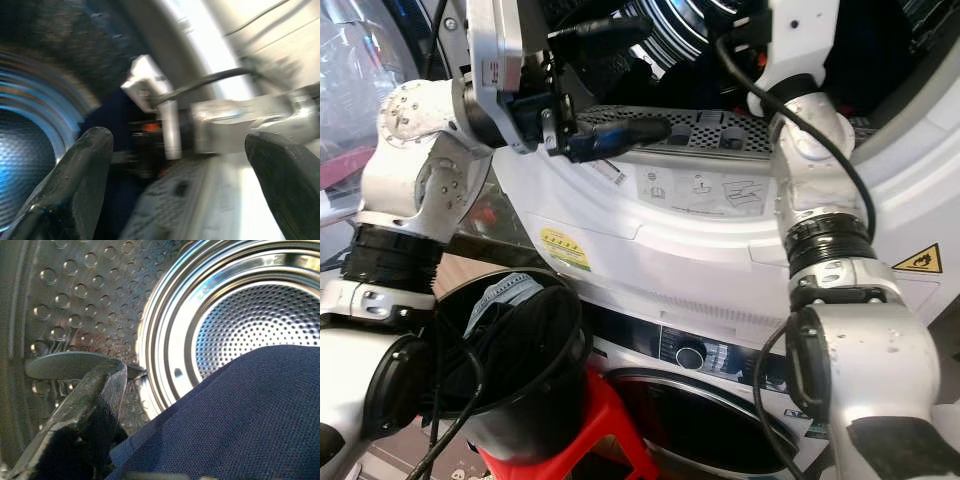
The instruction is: Clothes washing
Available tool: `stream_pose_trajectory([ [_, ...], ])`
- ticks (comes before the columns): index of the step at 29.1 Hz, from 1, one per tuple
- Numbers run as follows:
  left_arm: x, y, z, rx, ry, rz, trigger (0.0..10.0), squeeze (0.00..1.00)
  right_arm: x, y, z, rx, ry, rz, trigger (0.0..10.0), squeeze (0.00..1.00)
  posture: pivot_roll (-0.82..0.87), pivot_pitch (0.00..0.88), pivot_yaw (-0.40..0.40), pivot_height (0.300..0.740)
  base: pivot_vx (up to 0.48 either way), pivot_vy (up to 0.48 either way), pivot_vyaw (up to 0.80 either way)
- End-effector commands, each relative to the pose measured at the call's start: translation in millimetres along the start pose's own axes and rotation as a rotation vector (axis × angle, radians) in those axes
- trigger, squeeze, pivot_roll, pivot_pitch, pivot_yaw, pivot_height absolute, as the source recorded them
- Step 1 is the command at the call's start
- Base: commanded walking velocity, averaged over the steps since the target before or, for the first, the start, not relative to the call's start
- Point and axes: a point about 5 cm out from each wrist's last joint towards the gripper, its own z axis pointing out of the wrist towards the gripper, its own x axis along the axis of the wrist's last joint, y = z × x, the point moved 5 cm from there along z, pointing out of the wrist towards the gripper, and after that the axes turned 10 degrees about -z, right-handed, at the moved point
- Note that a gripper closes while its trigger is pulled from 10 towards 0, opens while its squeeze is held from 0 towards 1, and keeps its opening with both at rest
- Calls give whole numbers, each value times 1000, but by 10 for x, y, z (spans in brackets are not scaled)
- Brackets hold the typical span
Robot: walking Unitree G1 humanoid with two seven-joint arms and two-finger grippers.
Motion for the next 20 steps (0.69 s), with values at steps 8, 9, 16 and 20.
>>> stream_pose_trajectory([
  [8, -89, 300, -150, -99, -186, 76, 10000, 0, 40, -43, 27, 12, 16, 18, 10000, 0, -63, 10, 136, 740, 0, 0, 0],
  [9, -93, 339, -172, -112, -184, 61, 10000, 0, 36, -32, 25, 9, 14, 14, 10000, 0, -64, 10, 136, 740, 0, 0, 0],
  [16, -192, 712, -422, -213, -289, -93, 10000, 0, 12, 28, 9, -17, 9, 17, 10000, 0, -61, 17, 143, 740, 0, 0, 0],
  [20, -460, 1119, -723, -323, -456, -255, 10000, 0, 54, 45, 30, -28, 19, 16, 10000, 0, -50, 15, 141, 740, 0, 0, 0],
])
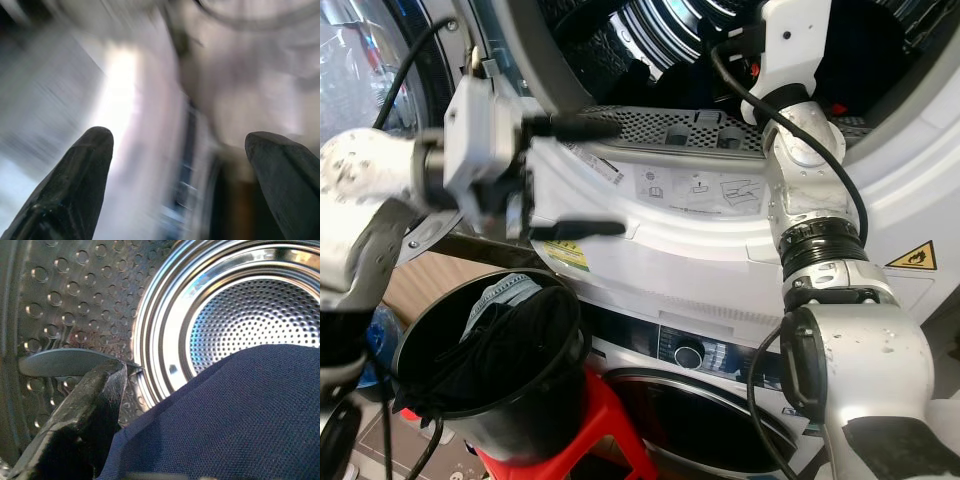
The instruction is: Clothes washing
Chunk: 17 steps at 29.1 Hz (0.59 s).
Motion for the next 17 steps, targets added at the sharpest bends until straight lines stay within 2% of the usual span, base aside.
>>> stream_pose_trajectory([
  [1, 31, 80, -9, -39, -33, 12, 10000, 0, 138, -25, 66, 3, 37, 1, 10000, 0, -50, 15, 143, 740, 0, 0, 0],
  [2, -82, 137, 1, -46, -71, -13, 10000, 0, 162, -28, 79, 2, 41, 3, 10000, 0, -49, 15, 142, 740, 0, 0, 0],
  [4, -168, 151, 23, -25, -96, -17, 10000, 0, 186, -50, 92, 10, 46, -3, 10000, 0, -48, 14, 140, 740, 0, 0, 0],
  [7, -284, 130, 77, 34, -91, -48, 10000, 0, 248, -87, 117, 18, 67, 2, 10000, 0, -48, 14, 137, 740, 0, 0, 0],
  [9, -378, 169, 89, 43, -110, -86, 10000, 0, 289, -91, 131, 14, 81, -2, 10000, 0, -49, 16, 137, 740, 0, 0, 0],
  [10, -561, 251, 113, 37, -142, -155, 10000, 0, 359, -76, 158, 2, 98, 5, 10000, 0, -48, 15, 136, 740, 0, 0, 0],
  [12, -797, 353, 119, 21, -221, -180, 10000, 0, 406, -75, 184, 2, 101, 5, 10000, 0, -46, 15, 135, 740, 0, 0, 0],
  [13, -1063, 435, 100, 19, -309, -206, 10000, 0, 448, -81, 202, 0, 110, 15, 10000, 0, -46, 15, 137, 740, 0, 0, 0],
  [14, -1205, 494, 94, 11, -345, -222, 10000, 0, 469, -93, 212, 3, 114, 18, 10000, 0, -46, 15, 137, 740, 0, 0, 0],
  [15, -1205, 494, 94, 11, -345, -222, 10000, 0, 469, -93, 212, 3, 114, 18, 10000, 0, -46, 15, 137, 740, 0, 0, 0],
  [16, -1287, 533, 92, 5, -364, -231, 10000, 0, 479, -101, 216, 6, 117, 19, 10000, 0, -44, 15, 136, 740, 0, 0, 0],
  [17, -1422, 584, 110, 17, -368, -279, 10000, 0, 490, -122, 224, 10, 118, 19, 10000, 0, -43, 13, 134, 740, 0, 0, 0],
])
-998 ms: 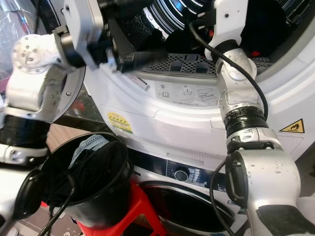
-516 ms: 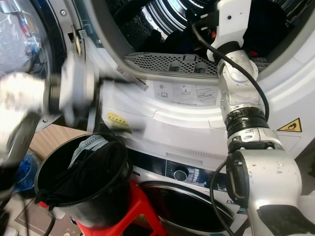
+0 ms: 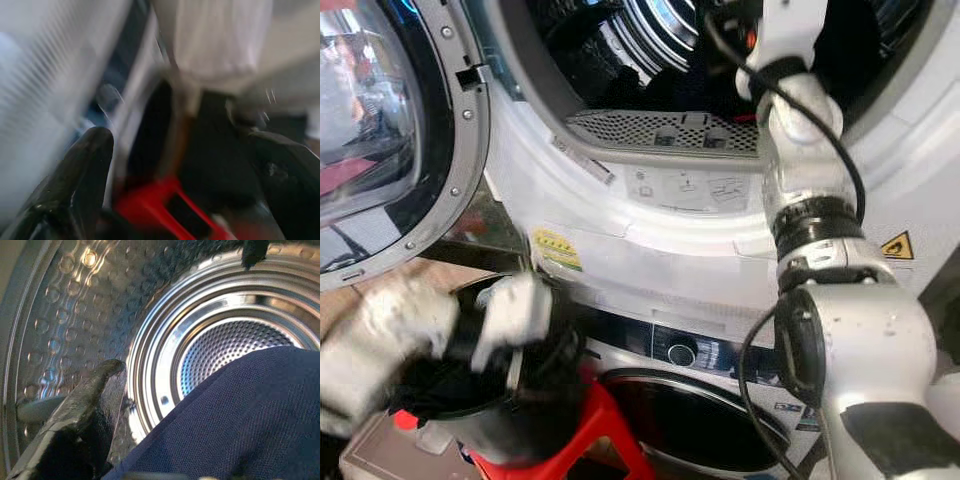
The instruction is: Clothes washing
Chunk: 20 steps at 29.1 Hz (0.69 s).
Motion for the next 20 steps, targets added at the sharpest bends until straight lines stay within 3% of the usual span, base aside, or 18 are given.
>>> stream_pose_trajectory([
  [1, -197, -10, 67, 19, -28, -29, 10000, 0, 101, -93, 59, 18, 26, 7, 10000, 0, -42, 15, 137, 740, 0, 0, 0],
  [5, -676, 37, 377, 85, 4, -226, 10000, 0, 126, -178, 90, 28, 24, 20, 10000, 0, -48, 13, 136, 740, 0, 0, 0],
  [7, -719, 28, 433, 100, 14, -247, 10000, 0, 139, -202, 102, 32, 24, 22, 10000, 0, -53, 13, 134, 740, 0, 0, 0],
  [8, -758, 7, 524, 120, 56, -321, 10000, 0, 162, -240, 121, 39, 24, 24, 10000, 0, -48, 13, 135, 740, 0, 0, 0],
  [11, -937, 20, 639, 138, 10, -333, 10000, 0, 206, -311, 158, 46, 20, 30, 10000, 0, -50, 11, 133, 740, 0, 0, 0],
  [15, -1075, -45, 709, 216, 15, -393, 10000, 0, 218, -371, 180, 48, 10, 29, 10000, 0, -53, 9, 130, 740, 0, 0, 0],
  [17, -1281, -172, 705, 383, -5, -482, 10000, 0, 201, -467, 207, 56, -27, 44, 10000, 0, -51, 6, 128, 740, 0, 0, 0],
  [20, -1449, -238, 644, 507, -44, -525, 10000, 0, 220, -506, 222, 48, -31, 64, 10000, 0, -43, 2, 122, 740, 0, 0, 0],
])
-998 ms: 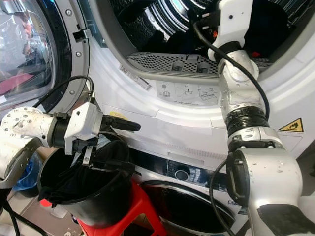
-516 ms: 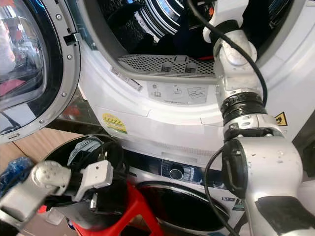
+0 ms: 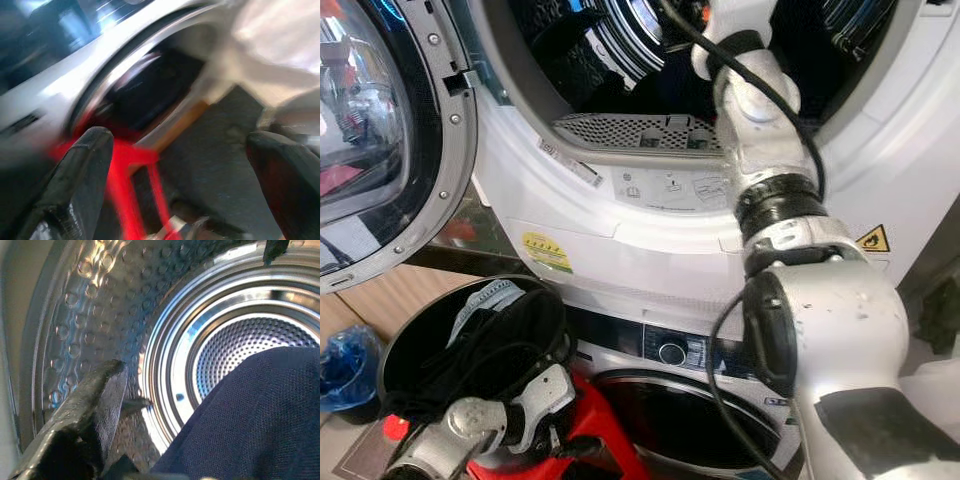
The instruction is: Clothes washing
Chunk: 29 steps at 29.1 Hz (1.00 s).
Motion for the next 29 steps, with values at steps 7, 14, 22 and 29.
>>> stream_pose_trajectory([
  [7, -286, 13, -40, -15, -39, -195, 10000, 0, 105, -96, 64, 6, 2, 17, 10000, 0, -53, 7, 109, 740, 0, 0, 0],
  [14, -257, 577, 136, -338, -108, -10, 10000, 0, 117, -174, 77, 43, -4, 2, 10000, 0, -54, 6, 101, 740, 0, 0, 0],
  [22, -209, 990, 374, -436, -171, 57, 10000, 0, 141, -277, 112, 39, -32, -39, 10000, 0, -67, 15, 91, 740, 0, 0, 0],
  [29, -159, 1318, 503, -468, -124, -7, 10000, 0, 148, -133, 172, -73, -158, -115, 10000, 0, -61, 28, 69, 740, 0, 0, 0],
])
